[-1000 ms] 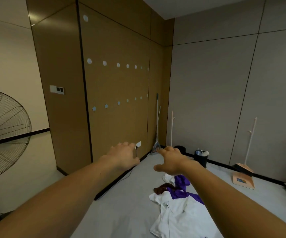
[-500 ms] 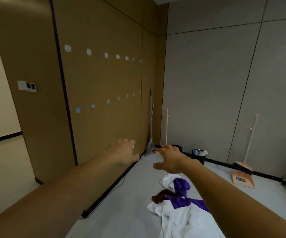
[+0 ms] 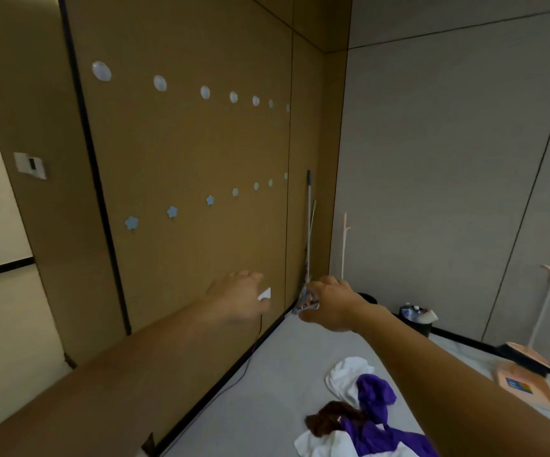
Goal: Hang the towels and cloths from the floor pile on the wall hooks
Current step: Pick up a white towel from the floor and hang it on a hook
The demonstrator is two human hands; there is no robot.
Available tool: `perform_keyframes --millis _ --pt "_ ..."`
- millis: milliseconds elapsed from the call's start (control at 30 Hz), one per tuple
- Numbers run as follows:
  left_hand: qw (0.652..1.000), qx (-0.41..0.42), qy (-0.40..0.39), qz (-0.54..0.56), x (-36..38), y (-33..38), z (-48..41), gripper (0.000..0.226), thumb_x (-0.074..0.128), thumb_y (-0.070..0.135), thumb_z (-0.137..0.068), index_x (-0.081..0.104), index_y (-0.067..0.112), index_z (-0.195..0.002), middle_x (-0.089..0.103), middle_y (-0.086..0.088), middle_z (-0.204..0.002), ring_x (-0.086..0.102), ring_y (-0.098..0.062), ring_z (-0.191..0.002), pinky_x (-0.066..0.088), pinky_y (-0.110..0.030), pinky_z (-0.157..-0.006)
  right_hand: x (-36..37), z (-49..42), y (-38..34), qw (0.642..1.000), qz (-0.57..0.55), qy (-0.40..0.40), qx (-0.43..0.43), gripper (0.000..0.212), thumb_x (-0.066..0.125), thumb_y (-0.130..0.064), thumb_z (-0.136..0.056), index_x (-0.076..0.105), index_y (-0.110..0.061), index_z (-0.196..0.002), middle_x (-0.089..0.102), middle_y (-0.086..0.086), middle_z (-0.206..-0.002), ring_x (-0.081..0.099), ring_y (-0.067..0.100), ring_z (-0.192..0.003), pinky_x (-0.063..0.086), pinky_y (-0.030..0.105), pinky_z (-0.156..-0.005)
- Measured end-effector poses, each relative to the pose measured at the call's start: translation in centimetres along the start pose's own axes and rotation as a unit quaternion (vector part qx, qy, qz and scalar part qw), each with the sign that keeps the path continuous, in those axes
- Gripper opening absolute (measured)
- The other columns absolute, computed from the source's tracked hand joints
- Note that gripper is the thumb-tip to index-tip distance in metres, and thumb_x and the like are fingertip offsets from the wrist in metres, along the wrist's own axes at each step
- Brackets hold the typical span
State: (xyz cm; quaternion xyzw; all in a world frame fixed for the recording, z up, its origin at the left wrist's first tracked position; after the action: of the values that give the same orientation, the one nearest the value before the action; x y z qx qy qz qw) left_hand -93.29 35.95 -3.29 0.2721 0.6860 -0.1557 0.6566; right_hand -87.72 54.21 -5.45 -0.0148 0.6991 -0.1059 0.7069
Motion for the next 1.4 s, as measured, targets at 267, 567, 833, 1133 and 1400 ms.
perform_keyframes --millis 267,567,833,1133,1400 --pt "0.999 -0.006 -0.035 -0.025 2.6 -4.8 -11.4 0.068 0.044 0.051 -0.093 0.022 0.021 -0.151 0.034 -0.006 -0.151 0.035 -0.026 -0.134 0.033 -0.041 -0.108 1.2 -12.2 1.5 1.0 0.016 -0.025 -0.005 0.08 0.055 -0.058 -0.086 0.021 -0.025 -0.151 0.024 0.009 -0.154 0.02 0.037 -0.142 0.027 0.054 -0.113" --pt "0.997 0.046 -0.051 -0.038 3.8 -11.8 -26.6 0.062 0.042 0.05 -0.093 0.03 0.022 -0.147 0.038 -0.006 -0.146 0.037 -0.027 -0.13 0.035 -0.044 -0.105 2.1 -26.7 2.1 0.999 -0.009 -0.012 0.039 0.071 0.056 -0.058 -0.084 0.031 -0.03 -0.145 0.03 0.004 -0.152 0.025 0.033 -0.139 0.029 0.058 -0.11" --pt "0.989 0.107 -0.106 -0.006 9.3 -11.9 -38.3 0.05 0.047 0.054 -0.086 0.049 0.02 -0.123 0.052 -0.006 -0.127 0.05 -0.025 -0.109 0.045 -0.04 -0.089 5.2 -35.2 7.9 0.996 -0.003 -0.024 0.092 0.074 0.057 -0.063 -0.081 0.032 -0.033 -0.144 0.036 0.008 -0.147 0.033 0.036 -0.134 0.032 0.053 -0.108" --pt "0.973 0.151 -0.175 0.025 18.8 -6.3 -50.8 0.019 0.052 0.049 -0.085 0.042 0.033 -0.086 0.057 -0.006 -0.113 0.055 -0.025 -0.095 0.047 -0.034 -0.074 11.2 -43.9 19.3 0.982 -0.081 -0.068 0.156 0.077 0.06 -0.056 -0.084 0.029 -0.026 -0.148 0.03 0.009 -0.152 0.029 0.036 -0.137 0.031 0.048 -0.108" --pt "0.941 0.197 -0.277 -0.001 31.6 1.0 -57.0 0.072 0.048 0.052 -0.09 0.023 0.021 -0.15 0.035 -0.009 -0.15 0.041 -0.03 -0.129 0.041 -0.045 -0.102 19.9 -42.9 28.8 0.945 -0.119 -0.15 0.265 0.075 0.054 -0.055 -0.089 0.026 -0.023 -0.15 0.028 0.012 -0.154 0.03 0.036 -0.137 0.033 0.046 -0.108"
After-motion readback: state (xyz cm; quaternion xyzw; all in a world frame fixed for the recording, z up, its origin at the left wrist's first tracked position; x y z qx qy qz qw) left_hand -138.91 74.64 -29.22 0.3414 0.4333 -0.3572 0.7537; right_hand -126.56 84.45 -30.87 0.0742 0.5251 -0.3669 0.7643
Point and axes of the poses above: each hand's wrist, its own z-axis away from the middle knuckle, its own x-axis out of the palm, y = z × x, the point moved 5 cm from there along -z, towards the middle knuckle
